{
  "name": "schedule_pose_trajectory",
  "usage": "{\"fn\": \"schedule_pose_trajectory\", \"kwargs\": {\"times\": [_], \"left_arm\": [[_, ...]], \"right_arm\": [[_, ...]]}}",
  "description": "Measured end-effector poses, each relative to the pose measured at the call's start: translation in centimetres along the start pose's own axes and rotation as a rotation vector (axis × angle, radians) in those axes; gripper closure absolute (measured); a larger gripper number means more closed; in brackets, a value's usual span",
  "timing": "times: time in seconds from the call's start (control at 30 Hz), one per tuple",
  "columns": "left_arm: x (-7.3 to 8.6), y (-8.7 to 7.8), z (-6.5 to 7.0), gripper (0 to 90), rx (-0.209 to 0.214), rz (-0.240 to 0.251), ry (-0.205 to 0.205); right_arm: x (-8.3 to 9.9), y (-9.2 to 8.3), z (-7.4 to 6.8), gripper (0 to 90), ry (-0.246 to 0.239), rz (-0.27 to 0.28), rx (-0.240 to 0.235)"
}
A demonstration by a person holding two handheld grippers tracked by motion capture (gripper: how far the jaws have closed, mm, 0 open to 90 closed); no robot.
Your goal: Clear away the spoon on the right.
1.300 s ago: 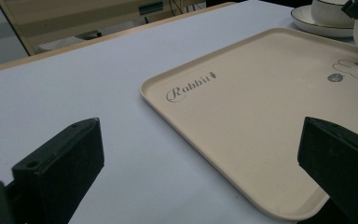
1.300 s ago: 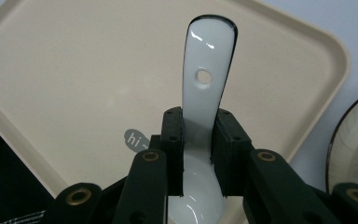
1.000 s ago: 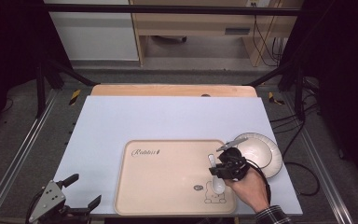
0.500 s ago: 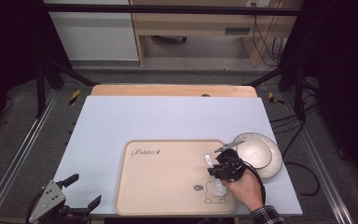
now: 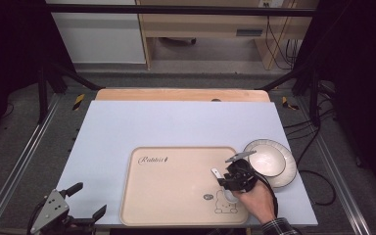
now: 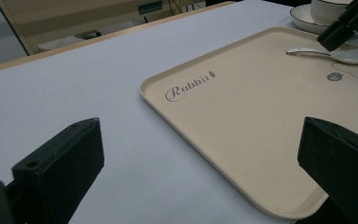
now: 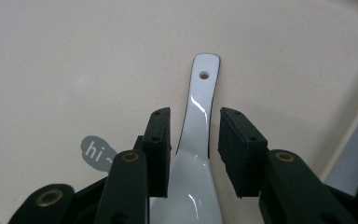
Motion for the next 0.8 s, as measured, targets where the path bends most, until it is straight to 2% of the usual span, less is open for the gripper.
{"fn": "schedule_pose_trajectory", "kwargs": {"times": [0.07, 0.2, 0.23, 0.33, 0.4, 0.43, 0.53, 0.57, 0.63, 0.8], "left_arm": [[0.0, 0.0, 0.0, 0.0, 0.000, 0.000, 0.000], [0.0, 0.0, 0.0, 0.0, -0.001, 0.000, 0.001], [0.0, 0.0, 0.0, 0.0, -0.001, -0.001, 0.002], [0.0, 0.0, 0.0, 0.0, -0.001, -0.002, 0.004], [0.0, 0.0, 0.1, 0.0, 0.001, -0.004, 0.007], [0.0, 0.0, 0.1, 0.0, 0.001, -0.004, 0.007], [0.0, 0.0, 0.1, 0.0, 0.002, -0.006, 0.009], [0.0, 0.0, 0.1, 0.0, 0.002, -0.006, 0.009], [0.0, 0.0, 0.1, 0.0, 0.003, -0.007, 0.010], [0.0, 0.0, 0.0, 0.0, 0.002, -0.003, 0.002]], "right_arm": [[-0.1, -0.3, 0.0, 64.8, -0.001, 0.017, 0.002], [-0.2, -0.9, -0.2, 72.3, -0.035, 0.051, 0.009], [-0.2, -1.0, -0.4, 74.1, -0.025, 0.062, 0.008], [-0.2, -1.1, -0.6, 77.0, -0.035, 0.075, 0.007], [-0.1, -1.0, -0.9, 82.0, -0.059, 0.087, 0.001], [-0.1, -1.0, -1.2, 84.1, -0.045, 0.083, 0.001], [0.0, -0.9, -1.4, 87.8, -0.060, 0.083, -0.004], [0.1, -0.8, -1.5, 89.5, -0.081, 0.080, -0.003], [0.2, -0.6, -1.8, 90.0, -0.108, 0.068, 0.004], [0.5, -0.1, -2.0, 90.0, -0.118, 0.043, 0.011]]}}
Point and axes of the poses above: each handheld gripper's, and its own axes: y roughly forward along the jaws, x roughly out of its underside, z roughly to its right, the point moved 5 cm from there along y, roughly forward along the jaws, and after that the axes turned 7 degrees about z, right-handed, at the moved point
